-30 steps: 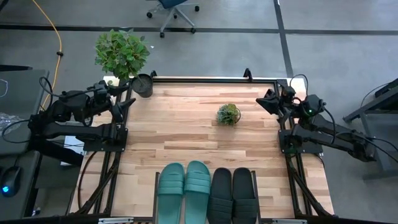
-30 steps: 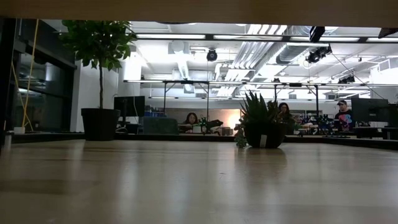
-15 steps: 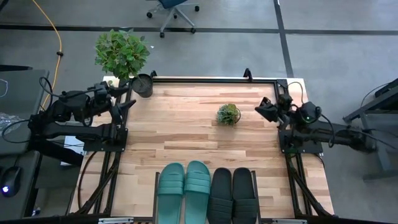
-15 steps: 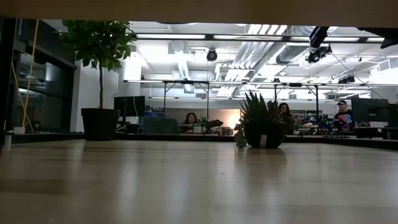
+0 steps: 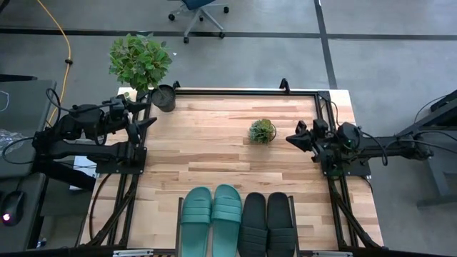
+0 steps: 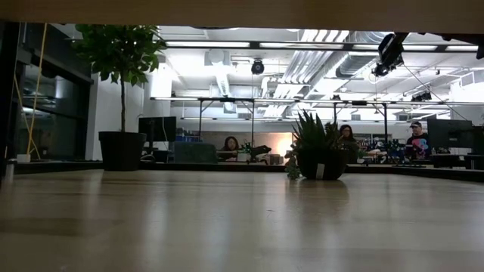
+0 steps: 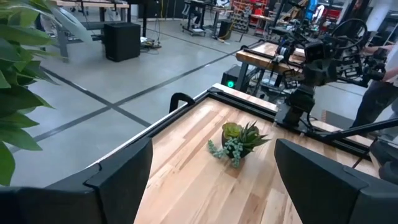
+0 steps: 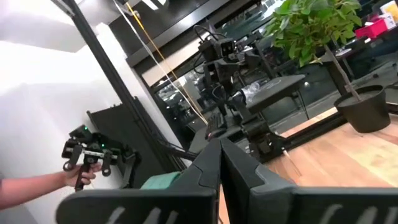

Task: Pick and place slides into the shelf
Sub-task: Return to Home Position

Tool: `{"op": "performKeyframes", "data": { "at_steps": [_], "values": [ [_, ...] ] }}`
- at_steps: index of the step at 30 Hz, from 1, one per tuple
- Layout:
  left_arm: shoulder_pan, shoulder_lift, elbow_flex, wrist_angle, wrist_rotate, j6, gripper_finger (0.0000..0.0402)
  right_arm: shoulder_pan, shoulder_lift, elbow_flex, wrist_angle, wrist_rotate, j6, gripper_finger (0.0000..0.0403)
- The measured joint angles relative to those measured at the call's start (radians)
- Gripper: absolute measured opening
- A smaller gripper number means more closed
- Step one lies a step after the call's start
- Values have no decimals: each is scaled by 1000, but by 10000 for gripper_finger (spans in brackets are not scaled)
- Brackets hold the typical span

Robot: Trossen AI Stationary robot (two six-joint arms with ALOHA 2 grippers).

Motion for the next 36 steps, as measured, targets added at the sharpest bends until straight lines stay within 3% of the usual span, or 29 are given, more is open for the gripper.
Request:
{"op": "performKeyframes", "data": {
  "at_steps": [16,25,36],
  "values": [
    [0,0,0,-1,-3,-1,326,30,2,0,-78,45,-123,0],
    [0,0,0,-5,-3,11,326,30,-2,-144,197,30,-87,0],
    [0,0,0,-44,1,10,326,29,0,-183,113,30,-151,0]
  ]
}}
